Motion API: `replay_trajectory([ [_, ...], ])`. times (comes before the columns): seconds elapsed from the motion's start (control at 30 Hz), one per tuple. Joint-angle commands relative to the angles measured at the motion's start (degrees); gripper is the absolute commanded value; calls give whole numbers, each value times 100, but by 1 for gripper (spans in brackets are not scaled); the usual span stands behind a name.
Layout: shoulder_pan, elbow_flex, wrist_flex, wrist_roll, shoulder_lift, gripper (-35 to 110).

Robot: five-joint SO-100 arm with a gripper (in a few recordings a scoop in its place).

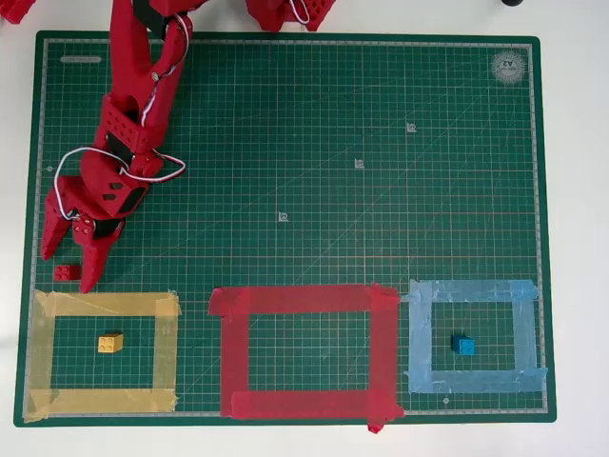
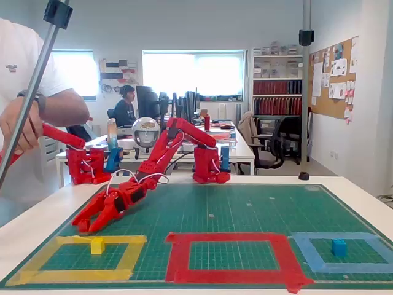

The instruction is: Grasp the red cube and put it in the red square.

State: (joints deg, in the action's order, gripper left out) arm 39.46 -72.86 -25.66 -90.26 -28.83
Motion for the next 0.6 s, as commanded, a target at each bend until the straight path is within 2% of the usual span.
replay_trajectory([
  [0.0,105,413,-211,-79,-105,28],
  [0.57,62,483,-211,-88,-53,23],
])
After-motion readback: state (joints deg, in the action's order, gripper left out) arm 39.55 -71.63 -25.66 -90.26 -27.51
